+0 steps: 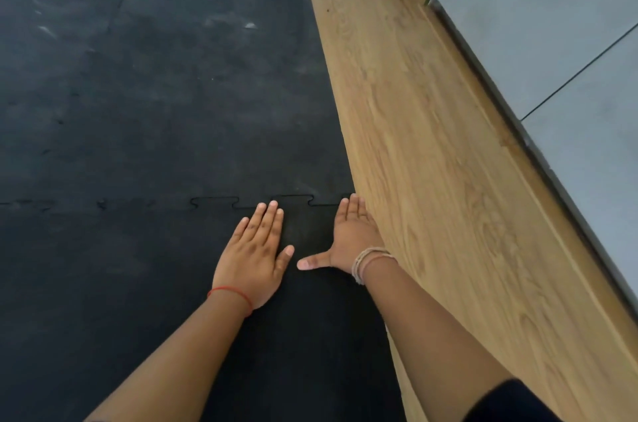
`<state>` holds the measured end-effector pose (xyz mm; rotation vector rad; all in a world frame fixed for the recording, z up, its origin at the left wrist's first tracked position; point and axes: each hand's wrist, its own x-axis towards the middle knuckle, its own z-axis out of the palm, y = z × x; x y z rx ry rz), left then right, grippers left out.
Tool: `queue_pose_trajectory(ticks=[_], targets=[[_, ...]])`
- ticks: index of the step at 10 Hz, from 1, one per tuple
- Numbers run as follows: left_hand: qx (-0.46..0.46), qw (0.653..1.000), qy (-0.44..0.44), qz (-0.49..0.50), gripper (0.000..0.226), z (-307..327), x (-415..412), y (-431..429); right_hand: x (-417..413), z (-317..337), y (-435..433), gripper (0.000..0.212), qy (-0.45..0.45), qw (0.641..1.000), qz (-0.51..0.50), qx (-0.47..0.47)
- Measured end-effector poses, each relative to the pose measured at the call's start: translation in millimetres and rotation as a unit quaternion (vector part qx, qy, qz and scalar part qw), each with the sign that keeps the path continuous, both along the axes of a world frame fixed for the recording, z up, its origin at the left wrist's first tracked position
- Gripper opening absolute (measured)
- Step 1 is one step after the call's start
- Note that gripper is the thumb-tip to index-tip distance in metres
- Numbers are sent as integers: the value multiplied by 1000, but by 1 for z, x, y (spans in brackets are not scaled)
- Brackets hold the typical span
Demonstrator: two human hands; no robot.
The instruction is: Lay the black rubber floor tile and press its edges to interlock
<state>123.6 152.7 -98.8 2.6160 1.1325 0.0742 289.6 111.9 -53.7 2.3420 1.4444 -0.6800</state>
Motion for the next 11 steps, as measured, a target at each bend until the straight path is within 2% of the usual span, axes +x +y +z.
queue_pose_trajectory(ticks=[1,2,3,5,6,8,9,10,11], targets=[[-6,1000,12,-2,85,4,1,0,-1,-2,-7,138,23,999,-15,44],[-10,1000,8,17,75,5,-6,-2,-13,-12,-34,116,32,989,-34,141],[-6,996,-13,88,74,1,-34,-15,-45,-30,-77,98,2,981,-11,193],[-4,992,-29,126,73,-1,-49,-29,-57,-45,-89,88,-89,967,-7,240],[3,992,-30,124,74,0,-48,-29,-59,-41,-88,90,-72,971,-1,230],[-21,994,37,105,72,7,-47,-24,-57,-27,-89,96,-31,986,9,162],[-28,997,45,50,66,18,-53,-27,-56,-13,-88,94,16,993,-9,114],[96,994,-52,10,67,48,-55,-35,-74,28,-98,91,54,951,-27,304],[155,979,-130,-5,62,121,-35,-19,-92,123,-109,57,101,761,-64,638]])
